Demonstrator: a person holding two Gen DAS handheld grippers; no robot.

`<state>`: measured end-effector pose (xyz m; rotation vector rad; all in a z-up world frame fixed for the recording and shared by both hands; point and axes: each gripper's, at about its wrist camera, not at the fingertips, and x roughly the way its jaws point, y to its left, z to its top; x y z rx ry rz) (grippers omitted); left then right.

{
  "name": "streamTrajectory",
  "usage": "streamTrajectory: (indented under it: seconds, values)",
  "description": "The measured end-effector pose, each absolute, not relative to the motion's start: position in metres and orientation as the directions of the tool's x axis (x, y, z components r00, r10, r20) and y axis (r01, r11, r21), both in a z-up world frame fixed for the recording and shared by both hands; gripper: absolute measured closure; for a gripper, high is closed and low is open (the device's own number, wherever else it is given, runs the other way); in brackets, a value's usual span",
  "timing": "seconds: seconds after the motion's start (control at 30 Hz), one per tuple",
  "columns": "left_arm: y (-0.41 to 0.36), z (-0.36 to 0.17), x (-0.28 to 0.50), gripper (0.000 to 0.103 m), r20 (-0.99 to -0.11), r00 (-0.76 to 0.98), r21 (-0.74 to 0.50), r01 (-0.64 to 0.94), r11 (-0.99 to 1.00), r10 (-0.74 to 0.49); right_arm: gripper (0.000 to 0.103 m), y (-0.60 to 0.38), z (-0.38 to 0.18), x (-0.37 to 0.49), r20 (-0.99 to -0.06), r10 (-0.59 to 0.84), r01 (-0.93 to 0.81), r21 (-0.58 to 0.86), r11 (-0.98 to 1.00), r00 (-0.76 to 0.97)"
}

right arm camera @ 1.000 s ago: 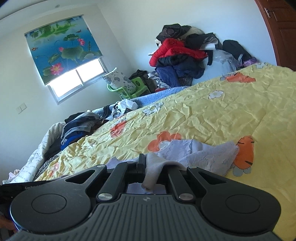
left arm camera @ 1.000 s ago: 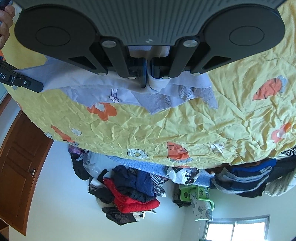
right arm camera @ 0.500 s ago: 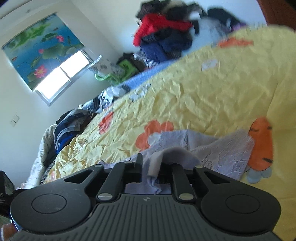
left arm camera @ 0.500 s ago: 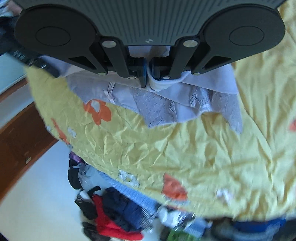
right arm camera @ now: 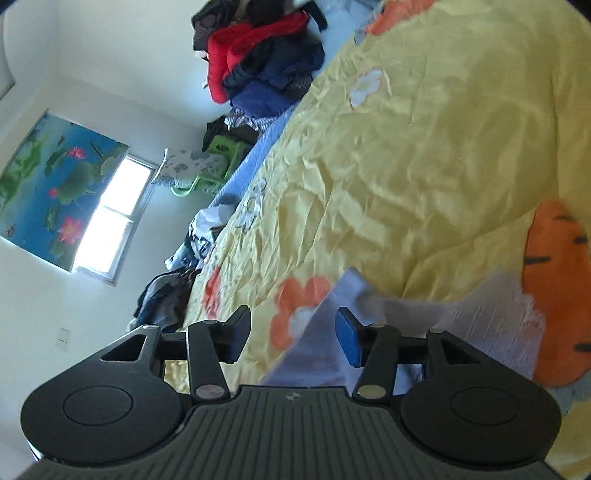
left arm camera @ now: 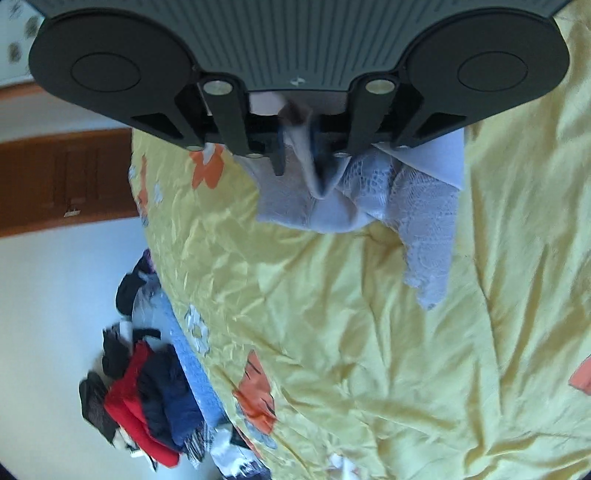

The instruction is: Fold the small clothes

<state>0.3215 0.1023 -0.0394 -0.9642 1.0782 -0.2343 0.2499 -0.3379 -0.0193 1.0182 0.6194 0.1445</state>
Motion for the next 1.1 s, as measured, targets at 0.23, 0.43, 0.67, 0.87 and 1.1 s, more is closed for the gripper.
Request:
streamTrajectory:
  seconds: [0.23,0.43,0.67,0.87,1.1]
  values:
    - [0.113,-0.010,0.323,0.031,-0.597,0.627,-0.756,-0.231,0.612,-0.500,0.049,-0.323,-0.003,0.241,-0.398,0.343,0.085,0.748,0.658,0.851]
    - [0.088,0.020,0.292,0.031,-0.661,0.704,-0.467,-0.114,0.877,-0.260,0.047,-0.233,0.011,0.251,-0.533,0.530,-0.229,0.529,0.817,0.660]
    - [0.027,0.009,0.234,0.031,-0.662,0.743,-0.062,0.082,0.995,-0.102,0.039,-0.181,-0.007,0.276,-0.659,0.204,-0.128,0.162,0.978,0.724]
    - [0.017,-0.009,0.209,0.031,-0.653,0.753,-0.013,0.092,0.996,-0.078,0.022,-0.167,0.016,0.227,-0.561,0.207,-0.214,0.055,0.975,0.802]
    - [0.012,-0.023,0.187,0.028,-0.656,0.752,-0.013,0.072,0.997,-0.063,0.022,-0.148,-0.012,0.247,-0.675,0.142,-0.212,-0.022,0.977,0.724]
